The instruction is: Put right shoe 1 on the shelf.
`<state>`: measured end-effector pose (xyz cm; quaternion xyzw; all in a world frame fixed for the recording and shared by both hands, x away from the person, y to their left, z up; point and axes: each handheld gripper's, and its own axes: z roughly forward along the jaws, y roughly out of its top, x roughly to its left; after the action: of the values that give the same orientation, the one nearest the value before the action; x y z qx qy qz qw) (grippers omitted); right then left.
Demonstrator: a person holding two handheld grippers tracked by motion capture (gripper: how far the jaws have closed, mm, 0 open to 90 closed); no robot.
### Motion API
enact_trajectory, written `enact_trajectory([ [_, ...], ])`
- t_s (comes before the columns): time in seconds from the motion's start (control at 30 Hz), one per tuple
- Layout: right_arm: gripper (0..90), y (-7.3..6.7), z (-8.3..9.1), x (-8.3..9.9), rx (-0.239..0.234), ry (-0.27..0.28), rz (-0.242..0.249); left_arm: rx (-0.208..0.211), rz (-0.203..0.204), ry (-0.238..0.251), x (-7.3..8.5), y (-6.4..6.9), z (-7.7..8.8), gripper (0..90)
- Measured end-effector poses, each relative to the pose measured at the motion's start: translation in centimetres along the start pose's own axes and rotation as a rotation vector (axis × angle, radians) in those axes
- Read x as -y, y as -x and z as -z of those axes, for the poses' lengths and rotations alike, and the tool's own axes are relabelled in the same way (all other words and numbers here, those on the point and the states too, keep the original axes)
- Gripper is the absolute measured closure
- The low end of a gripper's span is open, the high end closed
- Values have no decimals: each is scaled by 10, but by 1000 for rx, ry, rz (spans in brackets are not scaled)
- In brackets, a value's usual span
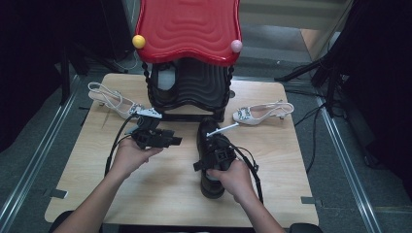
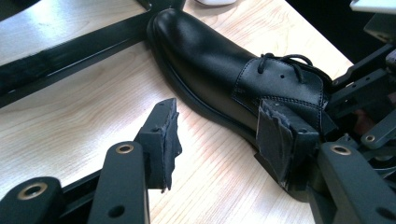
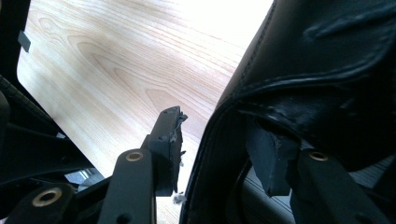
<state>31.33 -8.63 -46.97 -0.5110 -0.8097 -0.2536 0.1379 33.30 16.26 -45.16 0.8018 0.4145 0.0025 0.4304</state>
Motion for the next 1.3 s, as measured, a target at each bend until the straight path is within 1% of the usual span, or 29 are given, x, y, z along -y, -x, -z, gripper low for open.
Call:
enact_trajectory([
  [0.03, 575, -1, -1, 0, -9, -2, -5, -4, -3, 2, 0, 0, 1, 485],
  [0.1, 583, -2, -4, 0, 7, -9, -6, -3, -4, 3, -1, 0, 2, 484],
  [0.17, 592, -3, -7, -1, 36, -11, 3, -4, -5, 7, -2, 0, 3, 484],
  [0.3, 624, -3, -10, 0, 61, -8, 13, -4, -8, 6, -2, -1, 3, 486],
  [0.4, 646, -1, -10, 1, 52, -4, 13, -4, -11, 6, -3, -1, 5, 492],
  [0.47, 678, 1, -9, 1, 46, -5, 12, -11, -18, 6, -4, -1, 6, 495],
  [0.53, 713, 4, -7, 0, 33, -13, -1, -18, -26, -5, -6, 0, 6, 500],
  [0.6, 735, 7, -6, 0, 11, -16, -24, -22, -37, -3, -8, 2, 7, 507],
  [0.67, 749, 9, -5, 1, -5, -16, -28, -12, -43, -6, -10, 3, 9, 516],
  [0.77, 792, 13, -2, 2, -15, -14, -27, -2, -52, 2, -15, 4, 12, 531],
  [0.87, 825, 16, 6, 4, -28, -24, -51, 7, -57, 0, -19, 4, 15, 543],
  [0.9, 834, 19, 8, 5, -33, -15, -40, 3, -58, 0, -20, 5, 15, 548],
  [0.93, 842, 19, 11, 5, -37, -16, -53, 2, -63, -1, -21, 5, 16, 554],
  [0.97, 848, 21, 14, 6, -43, -9, -53, 4, -69, -6, -23, 4, 17, 564],
  [1.03, 858, 24, 19, 7, -48, -5, -50, 9, -61, -5, -26, 3, 19, 581],
  [1.1, 868, 25, 23, 7, -42, -6, -47, 19, -54, -6, -30, 1, 22, 614],
  [1.17, 873, 28, 28, 8, -44, 8, -37, 20, -61, -4, -34, 0, 25, 649],
  [1.27, 875, 31, 35, 10, -56, 31, -37, 27, -66, -1, -41, 0, 31, 676],
  [1.3, 876, 32, 38, 10, -57, 39, -39, 23, -71, 1, -43, 0, 33, 680],
])
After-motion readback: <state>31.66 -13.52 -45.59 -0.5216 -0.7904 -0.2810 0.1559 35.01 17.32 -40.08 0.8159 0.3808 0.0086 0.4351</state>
